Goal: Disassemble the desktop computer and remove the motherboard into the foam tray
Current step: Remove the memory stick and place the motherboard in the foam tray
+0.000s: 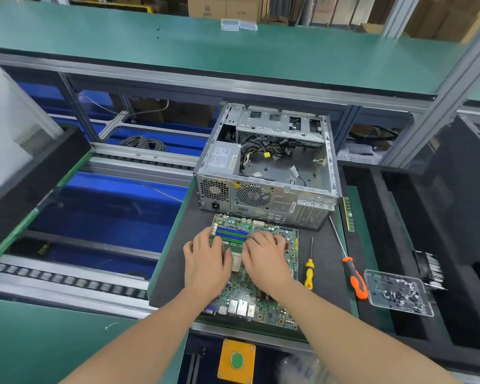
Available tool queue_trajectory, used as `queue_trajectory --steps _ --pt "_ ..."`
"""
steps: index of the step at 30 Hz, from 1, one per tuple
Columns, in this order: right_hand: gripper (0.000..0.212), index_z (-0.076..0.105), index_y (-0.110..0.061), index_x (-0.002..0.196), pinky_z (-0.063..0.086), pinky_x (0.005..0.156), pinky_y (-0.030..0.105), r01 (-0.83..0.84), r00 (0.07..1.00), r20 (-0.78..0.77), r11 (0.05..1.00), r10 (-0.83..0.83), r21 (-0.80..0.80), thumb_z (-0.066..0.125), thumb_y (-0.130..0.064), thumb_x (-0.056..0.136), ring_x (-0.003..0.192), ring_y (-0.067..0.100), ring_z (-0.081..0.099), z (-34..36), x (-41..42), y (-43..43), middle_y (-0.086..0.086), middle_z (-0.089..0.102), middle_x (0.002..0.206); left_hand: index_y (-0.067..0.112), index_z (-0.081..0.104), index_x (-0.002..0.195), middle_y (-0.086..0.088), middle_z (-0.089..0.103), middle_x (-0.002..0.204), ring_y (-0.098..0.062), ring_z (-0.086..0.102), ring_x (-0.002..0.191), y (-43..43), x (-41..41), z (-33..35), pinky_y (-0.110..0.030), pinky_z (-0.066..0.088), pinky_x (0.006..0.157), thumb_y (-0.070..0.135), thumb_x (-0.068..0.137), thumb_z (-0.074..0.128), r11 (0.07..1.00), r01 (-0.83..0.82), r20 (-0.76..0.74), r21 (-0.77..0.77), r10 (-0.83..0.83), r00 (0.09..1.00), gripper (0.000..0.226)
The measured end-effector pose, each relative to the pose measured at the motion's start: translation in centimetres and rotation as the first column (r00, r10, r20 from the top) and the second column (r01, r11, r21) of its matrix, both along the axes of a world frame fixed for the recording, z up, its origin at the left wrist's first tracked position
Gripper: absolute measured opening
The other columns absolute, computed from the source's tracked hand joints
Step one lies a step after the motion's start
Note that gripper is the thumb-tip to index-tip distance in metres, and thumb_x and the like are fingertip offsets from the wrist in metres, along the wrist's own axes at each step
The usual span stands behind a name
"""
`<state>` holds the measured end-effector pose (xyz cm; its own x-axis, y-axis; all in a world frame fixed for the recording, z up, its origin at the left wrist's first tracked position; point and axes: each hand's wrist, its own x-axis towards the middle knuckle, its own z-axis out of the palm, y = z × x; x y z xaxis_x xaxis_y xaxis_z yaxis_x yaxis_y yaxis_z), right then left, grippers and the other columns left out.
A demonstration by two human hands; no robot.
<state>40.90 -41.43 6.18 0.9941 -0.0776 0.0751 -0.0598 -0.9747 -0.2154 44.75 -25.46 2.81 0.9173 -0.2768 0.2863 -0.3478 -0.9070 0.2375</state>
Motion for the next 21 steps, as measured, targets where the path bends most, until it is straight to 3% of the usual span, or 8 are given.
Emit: queue_trajectory --steps 6,9,21 --pt "0.044 0.069 -0.021 0.126 0.028 0.107 0.041 0.025 0.994 -0.108 0.996 -0.016 0.085 0.029 -0.035 0.112 0.131 0.017 0.042 0.1 0.7 -0.5 -0.009 0.054 0.136 0.021 0.068 0.096 -0.014 0.048 0.143 -0.032 0.042 0.134 -0.5 -0.8 0.7 -0.052 0.032 0.102 0.075 0.081 0.046 0.988 -0.05 -0.034 0.147 0.055 0.998 0.061" --pt "0.044 0.069 -0.022 0.123 0.028 0.107 0.04 0.026 0.993 -0.116 0.996 -0.016 0.082 0.029 -0.034 0.112 0.131 0.017 0.041 0.1 0.8 -0.6 -0.01 0.053 0.137 0.019 0.071 0.099 -0.014 0.05 0.138 -0.034 0.044 0.129 -1.1 -1.1 0.9 -0.053 0.034 0.099 0.08 0.078 0.046 0.986 -0.068 -0.015 0.155 0.072 0.997 0.07" --pt "0.047 0.072 -0.023 0.114 0.027 0.105 0.041 0.021 0.995 -0.094 0.994 -0.011 0.106 0.028 -0.038 0.111 0.128 0.017 0.043 -0.5 0.9 -0.9 -0.011 0.052 0.134 0.022 0.076 0.095 -0.013 0.051 0.134 -0.035 0.045 0.126 -1.4 -1.1 0.8 -0.055 0.035 0.097 0.068 0.079 0.053 0.981 -0.084 -0.02 0.176 0.088 0.996 0.054"
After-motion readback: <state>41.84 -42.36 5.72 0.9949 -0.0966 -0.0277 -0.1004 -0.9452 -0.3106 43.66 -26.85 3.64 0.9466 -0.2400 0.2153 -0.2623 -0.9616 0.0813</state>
